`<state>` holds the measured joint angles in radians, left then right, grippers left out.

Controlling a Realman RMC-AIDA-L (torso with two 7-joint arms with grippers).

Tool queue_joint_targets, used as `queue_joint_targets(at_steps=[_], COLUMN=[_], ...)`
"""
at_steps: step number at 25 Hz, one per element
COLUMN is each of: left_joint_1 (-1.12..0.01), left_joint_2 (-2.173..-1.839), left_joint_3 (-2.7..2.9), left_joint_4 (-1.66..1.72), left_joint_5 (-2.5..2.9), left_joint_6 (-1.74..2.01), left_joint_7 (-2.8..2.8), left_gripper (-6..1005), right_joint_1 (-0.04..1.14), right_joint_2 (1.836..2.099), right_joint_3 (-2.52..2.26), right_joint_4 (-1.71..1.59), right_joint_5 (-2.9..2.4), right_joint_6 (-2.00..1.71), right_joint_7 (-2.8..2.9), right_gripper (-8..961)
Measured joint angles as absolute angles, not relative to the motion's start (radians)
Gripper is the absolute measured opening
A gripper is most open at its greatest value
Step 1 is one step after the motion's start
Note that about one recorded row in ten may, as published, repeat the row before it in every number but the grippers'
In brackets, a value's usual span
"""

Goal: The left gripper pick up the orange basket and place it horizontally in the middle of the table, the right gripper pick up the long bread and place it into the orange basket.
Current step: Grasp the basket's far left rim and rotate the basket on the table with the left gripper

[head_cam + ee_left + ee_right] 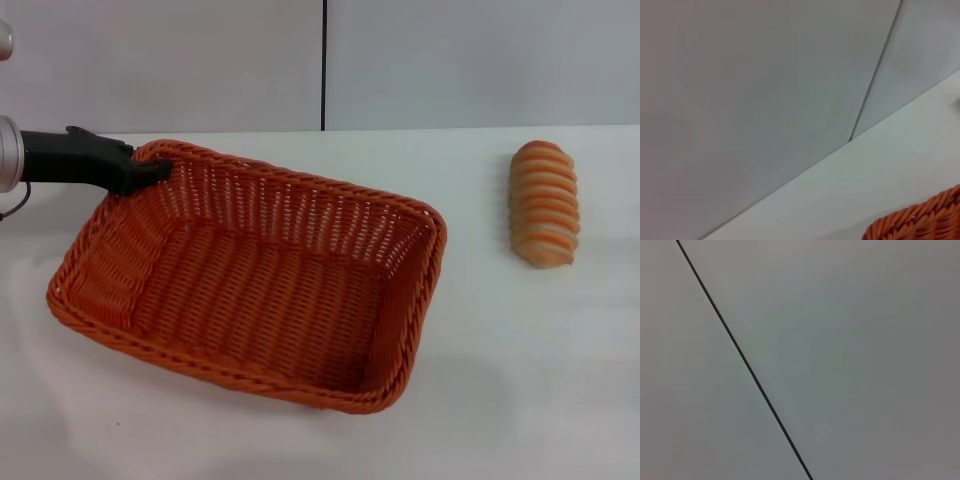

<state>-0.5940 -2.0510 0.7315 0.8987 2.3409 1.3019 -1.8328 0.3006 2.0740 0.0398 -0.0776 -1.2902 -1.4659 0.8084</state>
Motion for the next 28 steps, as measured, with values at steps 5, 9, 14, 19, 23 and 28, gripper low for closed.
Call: queue_joint_targets(at_steps=[5,9,14,19,23,28], left_joint_1=[-0.591,-0.588,-0.586,-0.586,-0.582,-0.573], left_joint_2=[-2.051,-2.051,-2.045,-2.021,-2.004,-1.986], left_joint_3=[0.731,0.723,0.7,0.631,0.61,0.57], left_joint_4=[0.904,0.909,0.913,0.868,0.853,0.837], left_joint_5=[2.34,2.333,2.316,2.252,2.241,2.238], left_joint_6=[1.311,1.321,1.331,1.36,1.383,1.411], left_joint_7=[-1.844,-1.853,-1.892,-1.936,-2.027,-2.112], left_gripper=[240,238,235,232,230,213], right_joint_1=[0.301,0.301,0.302,0.306,0.31,0.314], right_joint_2=[2.074,2.073,2.073,2.072,2.071,2.069], right_joint_3=[0.04,0.04,0.04,0.04,0.042,0.042], right_joint_4=[-0.077,-0.077,-0.077,-0.077,-0.078,-0.081], right_joint_5=[-1.29,-1.29,-1.29,-1.29,-1.289,-1.287], right_joint_6=[-1.456,-1.453,-1.453,-1.446,-1.442,-1.439], right_joint_7=[0.811,0.82,0.822,0.827,0.833,0.834], right_gripper=[795,796,796,795,795,796])
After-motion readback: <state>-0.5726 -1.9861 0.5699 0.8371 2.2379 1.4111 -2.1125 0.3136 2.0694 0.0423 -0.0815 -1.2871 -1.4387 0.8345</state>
